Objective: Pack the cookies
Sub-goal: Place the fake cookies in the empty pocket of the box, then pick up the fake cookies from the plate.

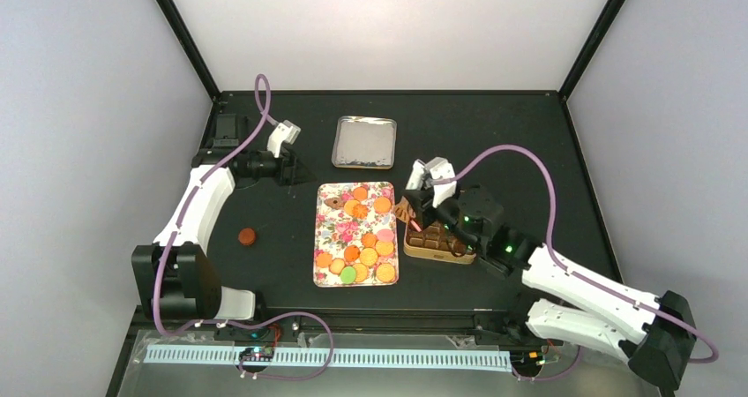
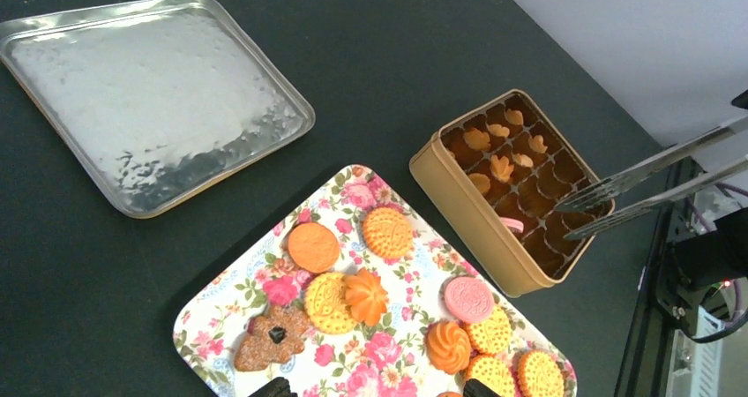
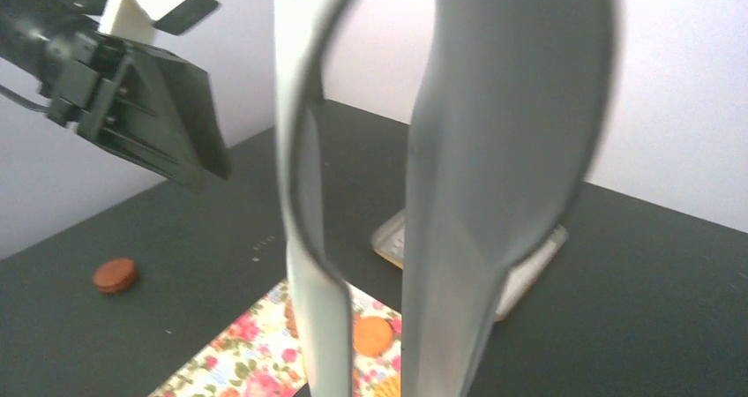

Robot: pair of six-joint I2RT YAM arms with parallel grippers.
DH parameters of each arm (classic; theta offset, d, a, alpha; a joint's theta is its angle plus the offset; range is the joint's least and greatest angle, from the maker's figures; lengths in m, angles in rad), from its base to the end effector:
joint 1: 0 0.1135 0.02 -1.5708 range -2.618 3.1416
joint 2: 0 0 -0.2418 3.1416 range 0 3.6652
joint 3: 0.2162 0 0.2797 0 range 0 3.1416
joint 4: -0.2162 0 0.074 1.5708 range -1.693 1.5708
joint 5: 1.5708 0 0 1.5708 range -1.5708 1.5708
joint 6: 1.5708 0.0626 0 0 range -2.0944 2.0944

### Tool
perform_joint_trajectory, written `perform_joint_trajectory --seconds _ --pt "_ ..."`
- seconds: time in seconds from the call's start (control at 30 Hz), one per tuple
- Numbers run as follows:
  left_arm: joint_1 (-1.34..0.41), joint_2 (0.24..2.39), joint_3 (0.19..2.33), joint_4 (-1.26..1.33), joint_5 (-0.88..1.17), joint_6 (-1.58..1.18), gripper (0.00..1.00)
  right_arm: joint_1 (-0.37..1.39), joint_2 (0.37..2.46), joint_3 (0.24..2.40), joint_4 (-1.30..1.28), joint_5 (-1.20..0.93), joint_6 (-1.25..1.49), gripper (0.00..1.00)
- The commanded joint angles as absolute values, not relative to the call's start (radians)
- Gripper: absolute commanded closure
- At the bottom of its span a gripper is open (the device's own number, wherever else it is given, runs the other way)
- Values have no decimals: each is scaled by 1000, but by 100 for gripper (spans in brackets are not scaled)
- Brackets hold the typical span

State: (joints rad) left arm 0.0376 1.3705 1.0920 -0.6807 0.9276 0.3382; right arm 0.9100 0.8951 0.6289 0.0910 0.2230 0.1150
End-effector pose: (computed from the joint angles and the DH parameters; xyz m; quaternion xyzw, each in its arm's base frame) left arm 0.3168 -0.0382 0.2417 0.2609 0.8231 -0.3688 0.3442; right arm 0.1835 0.2134 0.2647 -0.2289 0.7298 0.2388 0.5983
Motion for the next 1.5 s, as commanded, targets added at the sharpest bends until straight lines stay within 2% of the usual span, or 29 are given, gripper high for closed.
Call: perform_joint_trajectory --seconds 0.0,0.13,0.3,0.4,0.53,0.6,0.63,0.7,0.8,1.0,1.47 --pt "38 1387 1168 -758 902 363 48 937 994 721 191 106 133 72" --pt "54 1373 1176 -797 839 385 44 978 1147 782 254 94 110 72" --pt "76 1337 1200 -858 721 430 32 982 1307 859 327 94 97 72" --pt "89 1323 1225 -888 624 448 25 982 1396 907 346 110 85 73" --pt "96 1311 1242 -868 448 456 20 980 1482 938 373 131 85 74" --pt "107 1298 1236 -843 351 453 3 980 1514 949 383 144 77 74" --pt "116 1290 1229 -823 317 448 1 979 1529 956 383 151 72 74" --pt "159 1263 1221 -794 297 441 1 972 1556 975 379 153 65 74" --pt "214 1235 1210 -782 381 454 1 955 1585 984 391 151 67 74" --pt "217 1250 1188 -825 519 502 1 930 1645 1012 400 129 72 69" --pt "211 1199 1059 -748 709 548 1 930 1702 982 397 78 112 63"
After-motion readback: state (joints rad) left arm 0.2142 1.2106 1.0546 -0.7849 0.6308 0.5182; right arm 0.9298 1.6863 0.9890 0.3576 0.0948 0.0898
